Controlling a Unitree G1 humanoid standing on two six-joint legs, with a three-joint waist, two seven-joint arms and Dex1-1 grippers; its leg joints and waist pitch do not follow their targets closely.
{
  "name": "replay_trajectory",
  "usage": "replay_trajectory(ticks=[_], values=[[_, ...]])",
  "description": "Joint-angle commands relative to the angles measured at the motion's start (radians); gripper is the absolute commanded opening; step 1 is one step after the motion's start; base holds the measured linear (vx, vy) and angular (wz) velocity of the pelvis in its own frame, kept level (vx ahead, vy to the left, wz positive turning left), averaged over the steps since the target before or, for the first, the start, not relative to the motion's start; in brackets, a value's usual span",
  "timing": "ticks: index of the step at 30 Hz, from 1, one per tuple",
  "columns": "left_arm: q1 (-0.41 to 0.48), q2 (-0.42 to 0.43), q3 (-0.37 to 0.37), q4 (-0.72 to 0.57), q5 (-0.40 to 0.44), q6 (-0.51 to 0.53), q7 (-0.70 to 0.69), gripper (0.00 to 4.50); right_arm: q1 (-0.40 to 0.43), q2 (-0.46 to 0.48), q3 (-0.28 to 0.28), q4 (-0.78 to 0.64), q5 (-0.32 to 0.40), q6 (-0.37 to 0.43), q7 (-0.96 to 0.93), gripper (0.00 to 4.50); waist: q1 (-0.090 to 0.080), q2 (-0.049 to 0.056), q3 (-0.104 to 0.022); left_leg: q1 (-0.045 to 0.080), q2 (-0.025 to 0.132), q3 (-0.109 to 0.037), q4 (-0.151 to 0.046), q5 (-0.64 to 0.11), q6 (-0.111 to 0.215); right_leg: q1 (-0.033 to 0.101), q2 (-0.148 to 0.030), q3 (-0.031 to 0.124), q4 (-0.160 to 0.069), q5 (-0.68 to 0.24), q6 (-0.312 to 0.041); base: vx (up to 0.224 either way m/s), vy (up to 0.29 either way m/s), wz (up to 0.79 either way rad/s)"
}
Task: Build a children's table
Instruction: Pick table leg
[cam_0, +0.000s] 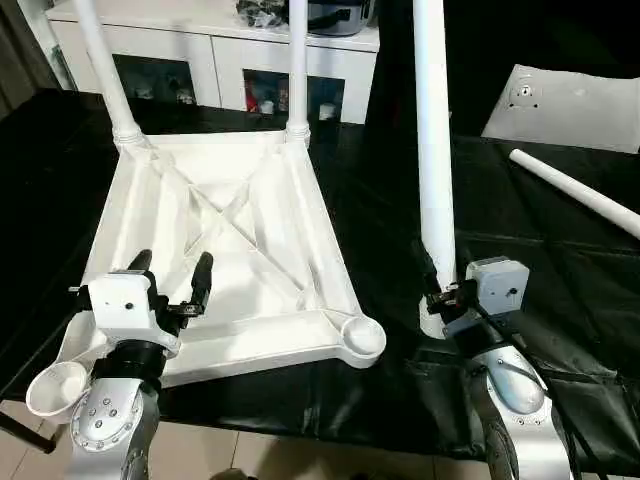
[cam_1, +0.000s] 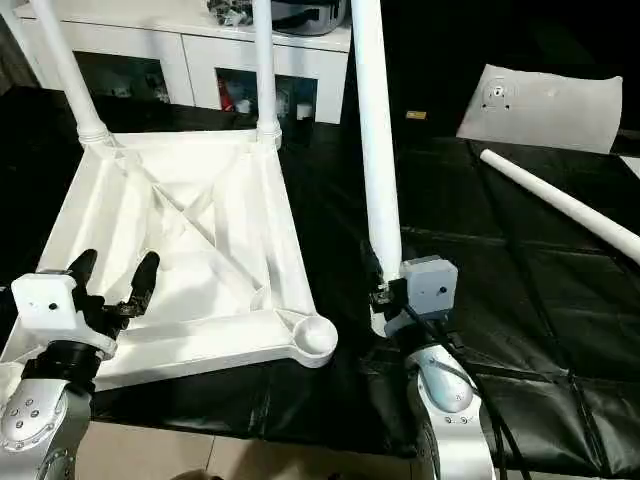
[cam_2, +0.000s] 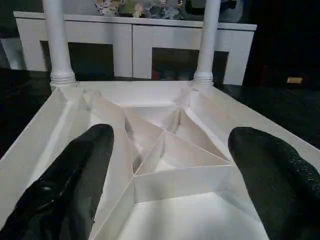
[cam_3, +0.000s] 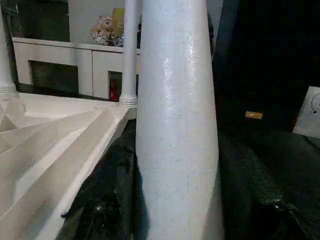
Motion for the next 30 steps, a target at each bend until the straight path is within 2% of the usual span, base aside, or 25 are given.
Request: replay_trajectory(ticks=[1,30], values=[[-0.007,0.000,-0.002,0.005,0.000,-0.009,0.000,4.09,-0.009,-0.004,-0.001,0.001,0.008,0.006,-0.002,1.85,0.003,0.007,-0.041,0.012,0.031,-0.019,-0.085,-0.471,0.003,0.021,-0.047,0.038,-0.089,-0.479,-0.029,0.000,0.000,0.00],[-0.007,0.000,-0.002,0.005,0.000,-0.009,0.000,4.09,-0.009,-0.004,-0.001,0.001,0.008,0.006,-0.002,1.85,0.005,0.006,-0.042,0.013,0.031,-0.018,-0.084,-0.470,0.003,0.022,-0.048,0.038,-0.088,-0.477,-0.029,0.000,0.000,0.00]])
